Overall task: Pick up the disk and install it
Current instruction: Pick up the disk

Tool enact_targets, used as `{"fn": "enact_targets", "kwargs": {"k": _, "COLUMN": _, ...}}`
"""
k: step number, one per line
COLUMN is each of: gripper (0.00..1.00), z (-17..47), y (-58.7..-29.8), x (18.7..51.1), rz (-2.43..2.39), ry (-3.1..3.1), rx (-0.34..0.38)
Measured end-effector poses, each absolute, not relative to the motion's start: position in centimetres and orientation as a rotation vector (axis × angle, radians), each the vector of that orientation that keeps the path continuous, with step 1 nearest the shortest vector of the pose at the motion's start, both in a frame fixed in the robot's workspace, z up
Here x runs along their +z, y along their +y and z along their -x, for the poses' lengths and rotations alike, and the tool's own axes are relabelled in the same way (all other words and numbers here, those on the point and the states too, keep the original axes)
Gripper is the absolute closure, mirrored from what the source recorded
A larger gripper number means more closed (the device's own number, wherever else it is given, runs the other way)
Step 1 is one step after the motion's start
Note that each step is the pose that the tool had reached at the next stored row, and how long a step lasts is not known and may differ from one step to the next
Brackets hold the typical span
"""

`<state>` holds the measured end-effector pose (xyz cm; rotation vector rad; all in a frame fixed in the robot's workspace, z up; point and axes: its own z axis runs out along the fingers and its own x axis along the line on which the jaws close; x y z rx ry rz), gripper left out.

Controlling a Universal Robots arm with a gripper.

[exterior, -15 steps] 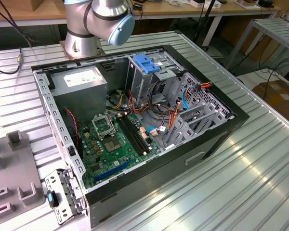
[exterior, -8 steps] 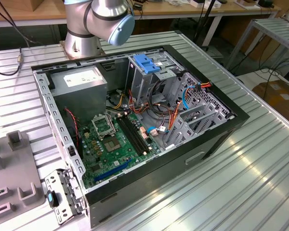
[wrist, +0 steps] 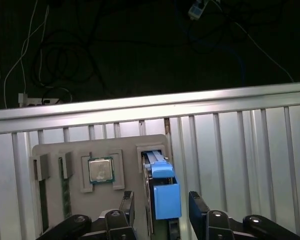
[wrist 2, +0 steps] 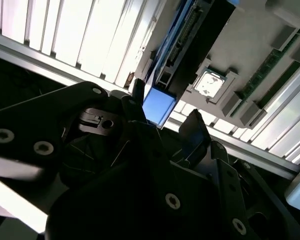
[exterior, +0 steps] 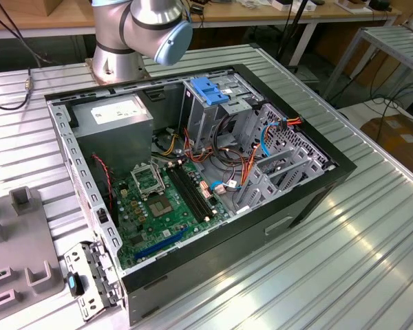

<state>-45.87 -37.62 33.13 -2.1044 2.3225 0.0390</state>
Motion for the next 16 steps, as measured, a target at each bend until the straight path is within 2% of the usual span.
{"fn": "enact_targets", "kwargs": {"k": 16, "gripper": 0.44, "z": 46.24, "y": -37.03, "x": 32.07, "rz": 2.120, "ry": 2.319, "rx": 0.017}}
